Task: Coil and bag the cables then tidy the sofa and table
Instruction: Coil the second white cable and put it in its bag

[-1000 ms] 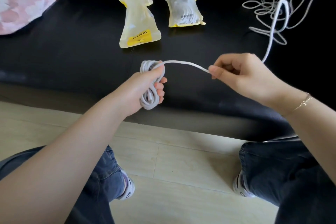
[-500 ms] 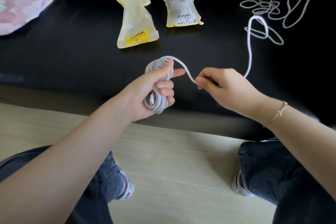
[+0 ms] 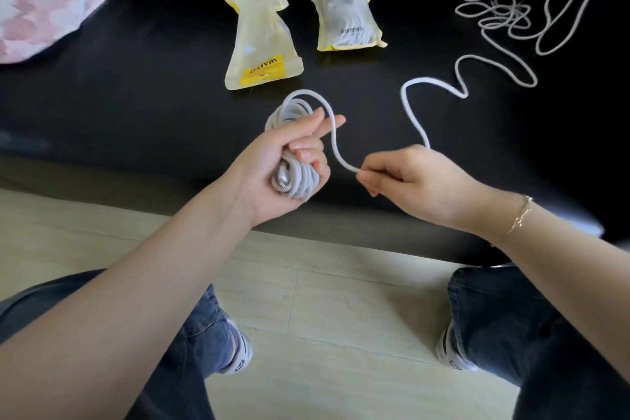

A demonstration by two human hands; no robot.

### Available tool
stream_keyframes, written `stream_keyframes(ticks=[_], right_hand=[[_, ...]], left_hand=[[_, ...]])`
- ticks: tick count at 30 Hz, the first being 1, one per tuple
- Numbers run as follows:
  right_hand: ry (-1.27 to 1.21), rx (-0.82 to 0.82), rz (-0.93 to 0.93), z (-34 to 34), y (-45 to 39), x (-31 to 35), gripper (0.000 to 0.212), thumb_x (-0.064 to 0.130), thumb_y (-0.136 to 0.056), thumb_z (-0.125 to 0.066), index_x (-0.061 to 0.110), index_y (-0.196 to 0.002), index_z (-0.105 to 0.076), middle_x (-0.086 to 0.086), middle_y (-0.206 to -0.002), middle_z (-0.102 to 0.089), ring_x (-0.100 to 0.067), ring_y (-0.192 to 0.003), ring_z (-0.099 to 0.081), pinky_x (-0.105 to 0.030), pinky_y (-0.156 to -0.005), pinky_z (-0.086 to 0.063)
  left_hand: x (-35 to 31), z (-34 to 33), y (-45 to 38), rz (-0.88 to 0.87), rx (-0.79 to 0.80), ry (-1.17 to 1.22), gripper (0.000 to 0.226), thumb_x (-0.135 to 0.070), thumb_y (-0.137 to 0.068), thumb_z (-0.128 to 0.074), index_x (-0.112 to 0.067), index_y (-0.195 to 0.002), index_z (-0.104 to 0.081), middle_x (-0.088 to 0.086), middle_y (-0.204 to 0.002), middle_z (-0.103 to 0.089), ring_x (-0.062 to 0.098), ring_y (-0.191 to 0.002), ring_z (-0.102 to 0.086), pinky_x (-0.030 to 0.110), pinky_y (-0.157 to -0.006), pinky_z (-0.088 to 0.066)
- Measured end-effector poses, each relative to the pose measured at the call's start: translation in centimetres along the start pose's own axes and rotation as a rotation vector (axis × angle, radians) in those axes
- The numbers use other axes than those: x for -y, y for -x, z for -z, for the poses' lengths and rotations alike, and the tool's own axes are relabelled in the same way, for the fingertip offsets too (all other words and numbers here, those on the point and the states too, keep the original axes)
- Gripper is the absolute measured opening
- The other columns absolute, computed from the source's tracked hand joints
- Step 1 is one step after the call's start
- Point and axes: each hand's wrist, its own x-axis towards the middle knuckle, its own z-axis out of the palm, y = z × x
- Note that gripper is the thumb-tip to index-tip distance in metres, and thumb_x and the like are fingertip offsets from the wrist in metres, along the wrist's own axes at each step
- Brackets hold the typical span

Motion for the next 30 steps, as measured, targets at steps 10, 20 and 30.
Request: stream_keyframes(ticks=[10, 20, 30], right_hand=[[-0.008, 0.087, -0.003, -0.3, 0.1, 0.4, 0.031, 0.031, -0.099, -0.048, 0.020, -0.071, -0.056, 0.020, -0.051, -0.050, -0.004, -0.053, -0.046, -0.022, -0.053, -0.029], [0.195, 0.031, 0.118, -0.1, 0.1, -0.3, 0.023, 0.029, -0.098, -0.047, 0.023, -0.078, -0.057, 0.010, -0.051, -0.047, -0.005, -0.057, -0.049, -0.025, -0.054, -0.034], [0.250, -0.097, 0.244, -0.5, 0.0, 0.0, 0.031, 0.032, -0.098, -0.046, 0.016, -0.074, -0.056, 0.003, -0.055, -0.049, -0.018, -0.053, -0.043, -0.037, -0.054, -0.045]], left_hand=[[0.0, -0.5, 0.0, -0.020, -0.031, -0.192, 0.010, -0.019, -0.078, -0.071, -0.011, -0.074, -0.066, -0.006, -0.057, -0.044, 0.004, -0.049, -0.044, 0.018, -0.056, -0.045], [-0.4, 0.5, -0.8, -0.013, -0.176, -0.221, 0.021, -0.027, -0.074, -0.076, -0.013, -0.080, -0.062, 0.006, -0.093, -0.067, 0.021, -0.098, -0.063, 0.039, -0.096, -0.049], [-0.3, 0.9, -1.1, 0.027, -0.240, -0.283, 0.026, -0.029, -0.082, -0.074, -0.014, -0.069, -0.057, -0.002, -0.066, -0.047, 0.011, -0.060, -0.044, 0.026, -0.067, -0.042]])
